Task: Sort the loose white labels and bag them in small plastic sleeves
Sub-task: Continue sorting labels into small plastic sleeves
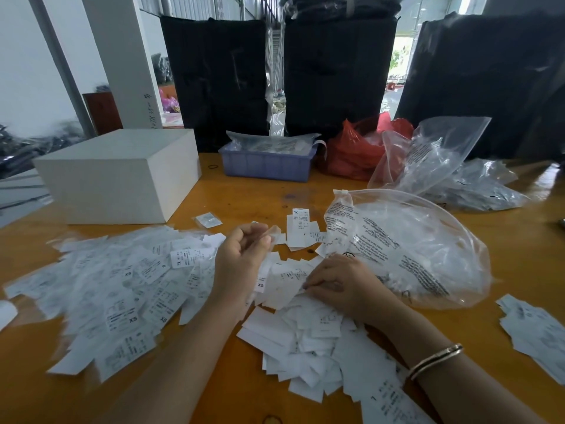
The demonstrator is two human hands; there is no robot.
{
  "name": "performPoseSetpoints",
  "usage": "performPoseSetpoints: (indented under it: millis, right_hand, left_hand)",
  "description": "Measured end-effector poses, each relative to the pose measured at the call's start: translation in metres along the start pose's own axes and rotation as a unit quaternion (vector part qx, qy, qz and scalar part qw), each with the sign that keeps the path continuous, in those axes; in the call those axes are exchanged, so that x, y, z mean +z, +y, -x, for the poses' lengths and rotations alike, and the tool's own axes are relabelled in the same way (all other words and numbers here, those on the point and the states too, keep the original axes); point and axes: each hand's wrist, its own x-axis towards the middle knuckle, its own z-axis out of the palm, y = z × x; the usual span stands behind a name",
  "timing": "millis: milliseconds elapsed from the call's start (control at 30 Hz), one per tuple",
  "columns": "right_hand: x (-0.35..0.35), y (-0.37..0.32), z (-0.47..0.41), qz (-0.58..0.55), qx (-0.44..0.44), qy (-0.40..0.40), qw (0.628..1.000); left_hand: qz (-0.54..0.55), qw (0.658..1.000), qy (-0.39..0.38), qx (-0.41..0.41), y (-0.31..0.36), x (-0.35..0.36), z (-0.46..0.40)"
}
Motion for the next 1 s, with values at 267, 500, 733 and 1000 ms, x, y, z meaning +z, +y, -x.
performPoseSetpoints:
  millis: [267, 500, 733, 1000]
  right_hand:
    - [-0.0047, -0.0012, 0.0014, -0.024, 0.046, -0.025, 0.998]
    - [-0.0059, -0.0044, 0.0001, -0.052, 0.072, 0.172, 0.981]
    - [-0.0055, -0.0027, 0.0004, -0.250, 0.196, 0.218, 0.923]
    - [-0.0058, -0.0081, -0.0007, -0.252, 0.136, 0.192, 0.939]
  left_hand:
    - [0.004, 1.000, -0.007, -0.021, 0.0038, 0.0003, 0.0008]
    - [0.019, 0.999, -0.015, -0.048, 0.0031, 0.0020, 0.0000]
    - [-0.013, 0.999, -0.031, -0.030, 0.0004, 0.0021, -0.0001]
    - [0.061, 0.993, -0.055, -0.084, 0.0018, 0.0018, -0.0017]
